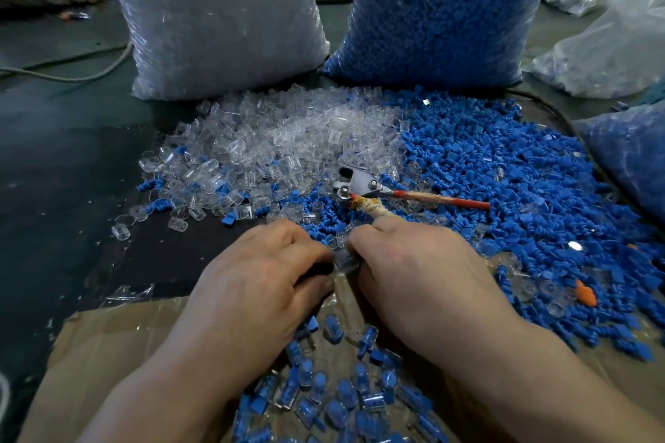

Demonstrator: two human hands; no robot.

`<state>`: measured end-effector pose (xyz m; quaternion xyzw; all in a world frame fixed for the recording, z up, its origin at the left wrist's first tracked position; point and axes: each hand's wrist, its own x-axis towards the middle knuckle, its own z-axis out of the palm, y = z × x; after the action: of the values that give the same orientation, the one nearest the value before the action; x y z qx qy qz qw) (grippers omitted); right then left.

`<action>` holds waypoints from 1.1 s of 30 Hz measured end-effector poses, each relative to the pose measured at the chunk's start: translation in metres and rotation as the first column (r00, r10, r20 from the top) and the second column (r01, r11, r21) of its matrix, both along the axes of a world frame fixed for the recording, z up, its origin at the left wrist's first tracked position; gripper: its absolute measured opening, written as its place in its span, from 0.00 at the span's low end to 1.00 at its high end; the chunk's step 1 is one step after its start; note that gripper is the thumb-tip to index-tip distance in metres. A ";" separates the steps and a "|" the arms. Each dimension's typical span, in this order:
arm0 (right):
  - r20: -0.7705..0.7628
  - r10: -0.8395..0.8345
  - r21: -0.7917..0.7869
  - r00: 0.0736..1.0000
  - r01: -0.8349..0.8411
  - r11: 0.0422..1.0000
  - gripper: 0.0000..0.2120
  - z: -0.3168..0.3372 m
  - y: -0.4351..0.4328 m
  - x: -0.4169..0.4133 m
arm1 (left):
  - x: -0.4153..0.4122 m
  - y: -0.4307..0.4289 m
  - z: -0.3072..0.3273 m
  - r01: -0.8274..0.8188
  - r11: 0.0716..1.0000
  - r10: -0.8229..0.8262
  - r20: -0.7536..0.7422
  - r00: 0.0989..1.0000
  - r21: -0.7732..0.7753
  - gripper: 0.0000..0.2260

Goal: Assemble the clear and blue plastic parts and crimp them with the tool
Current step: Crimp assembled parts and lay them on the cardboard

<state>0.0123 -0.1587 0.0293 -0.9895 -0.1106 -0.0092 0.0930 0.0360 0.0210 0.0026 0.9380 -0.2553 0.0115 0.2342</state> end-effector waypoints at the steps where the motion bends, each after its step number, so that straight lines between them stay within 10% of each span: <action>1: 0.024 0.019 0.032 1.000 -0.020 0.999 0.05 -0.001 0.001 0.000 | 0.000 -0.001 -0.001 -0.008 1.000 0.008 -0.002 1.000 -0.014 0.18; 15: 0.050 -0.031 0.559 0.998 -0.002 0.829 0.07 -0.019 0.008 0.005 | -0.001 -0.002 -0.008 -0.175 0.949 0.177 -0.016 0.984 -0.262 0.05; 24: 0.064 -0.078 0.398 0.995 0.046 0.916 0.06 -0.013 0.005 0.002 | 0.000 -0.003 -0.005 -0.177 0.980 0.176 -0.019 0.984 -0.091 0.16; 33: -0.042 -0.052 0.618 0.998 0.066 0.784 0.06 -0.017 0.010 0.005 | -0.001 -0.003 -0.004 -0.162 0.979 0.160 -0.027 0.987 -0.121 0.08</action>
<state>0.0175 -0.1490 0.0124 -0.9074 -0.0694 -0.0366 0.4129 0.0353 0.0176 -0.0010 0.9394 -0.1753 0.0380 0.2920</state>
